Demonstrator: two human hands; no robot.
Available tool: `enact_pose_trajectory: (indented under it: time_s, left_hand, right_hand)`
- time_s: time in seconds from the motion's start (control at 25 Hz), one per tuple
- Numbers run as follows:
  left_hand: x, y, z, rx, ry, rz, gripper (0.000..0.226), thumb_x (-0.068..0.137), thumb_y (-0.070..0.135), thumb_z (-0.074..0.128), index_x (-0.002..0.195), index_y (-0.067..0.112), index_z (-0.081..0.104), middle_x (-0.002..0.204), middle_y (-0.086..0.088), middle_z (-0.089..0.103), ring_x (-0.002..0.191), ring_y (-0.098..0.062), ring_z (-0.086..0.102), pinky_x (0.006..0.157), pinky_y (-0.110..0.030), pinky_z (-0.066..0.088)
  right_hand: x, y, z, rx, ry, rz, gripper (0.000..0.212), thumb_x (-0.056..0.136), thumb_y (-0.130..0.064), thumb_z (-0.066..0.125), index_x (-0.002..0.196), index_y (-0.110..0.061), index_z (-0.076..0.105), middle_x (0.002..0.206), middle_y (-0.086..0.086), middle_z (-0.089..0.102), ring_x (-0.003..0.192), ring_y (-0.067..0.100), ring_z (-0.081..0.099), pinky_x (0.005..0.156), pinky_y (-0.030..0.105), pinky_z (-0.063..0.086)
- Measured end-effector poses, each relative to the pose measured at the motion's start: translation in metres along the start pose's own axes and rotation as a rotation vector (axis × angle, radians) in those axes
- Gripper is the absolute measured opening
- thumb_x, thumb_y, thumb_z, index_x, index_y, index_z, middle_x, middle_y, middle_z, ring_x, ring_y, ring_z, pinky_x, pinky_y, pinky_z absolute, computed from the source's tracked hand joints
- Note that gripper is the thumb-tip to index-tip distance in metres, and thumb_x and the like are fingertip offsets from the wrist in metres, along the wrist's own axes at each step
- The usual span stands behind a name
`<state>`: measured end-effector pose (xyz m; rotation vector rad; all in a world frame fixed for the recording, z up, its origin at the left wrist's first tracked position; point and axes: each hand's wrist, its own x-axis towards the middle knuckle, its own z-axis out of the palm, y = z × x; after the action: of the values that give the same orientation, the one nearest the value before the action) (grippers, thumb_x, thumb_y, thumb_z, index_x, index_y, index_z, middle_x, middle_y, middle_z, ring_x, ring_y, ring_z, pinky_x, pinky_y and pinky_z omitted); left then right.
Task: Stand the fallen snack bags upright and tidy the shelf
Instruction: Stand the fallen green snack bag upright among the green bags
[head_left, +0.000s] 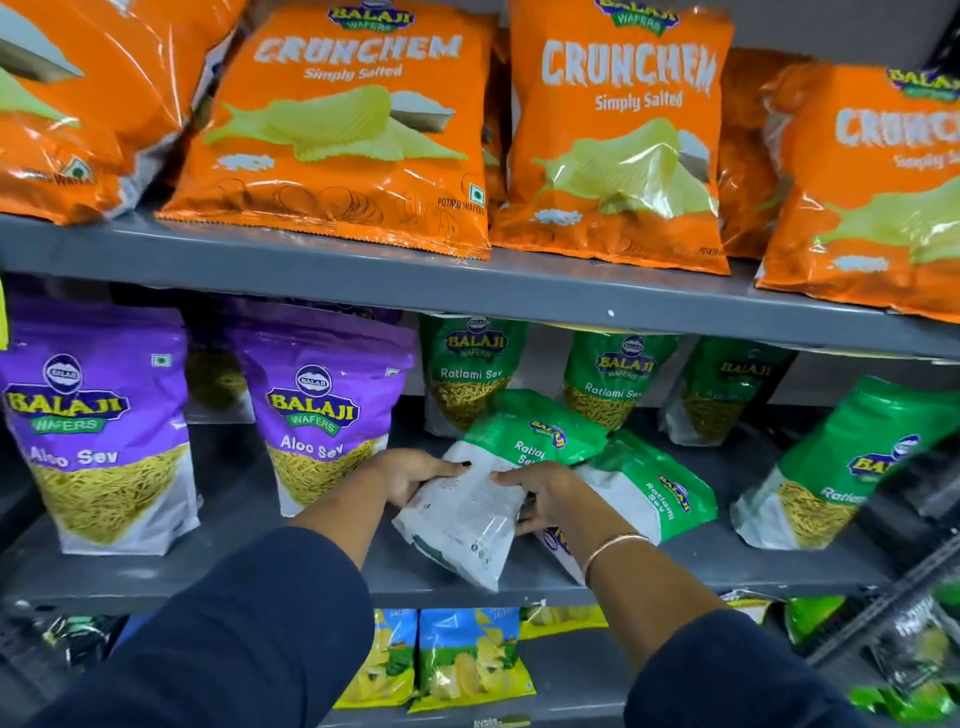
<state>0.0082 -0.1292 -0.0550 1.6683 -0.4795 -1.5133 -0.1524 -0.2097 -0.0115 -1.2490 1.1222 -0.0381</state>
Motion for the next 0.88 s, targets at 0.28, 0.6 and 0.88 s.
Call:
enact_pose_trajectory:
  time_s: [0.28,0.6,0.88]
  left_hand:
    - [-0.015,0.022,0.009,0.178,0.218,0.298,0.032,0.065,0.011,0.079,0.089,0.02,0.06,0.091,-0.003,0.066,0.096,-0.021,0.058,0.081,-0.032,0.047]
    - [-0.022,0.006,0.007,0.366,0.518,0.497,0.071,0.064,0.0,0.079,0.127,0.002,0.048,0.123,-0.007,0.059,0.112,-0.02,0.056,0.081,-0.016,0.041]
    - [-0.024,0.014,-0.001,0.43,0.41,0.309,0.043,0.082,-0.009,0.044,0.119,0.013,0.048,0.09,-0.014,0.063,0.05,-0.006,0.057,0.056,-0.021,0.038]
  right_hand:
    - [-0.005,-0.03,-0.02,-0.035,0.12,-0.322,0.076,0.074,0.01,0.07,0.139,0.002,0.031,0.14,0.026,0.045,0.121,0.042,0.051,0.102,0.057,0.04]
    - [0.024,-0.001,-0.003,-0.076,0.186,-0.58,0.062,0.064,0.013,0.076,0.119,0.0,0.049,0.118,0.019,0.063,0.114,0.035,0.058,0.097,0.043,0.049]
    - [0.05,-0.006,-0.013,-0.355,0.382,-0.331,0.048,0.073,-0.034,0.076,0.104,-0.005,0.052,0.092,0.019,0.058,0.043,0.017,0.065,0.046,0.032,0.059]
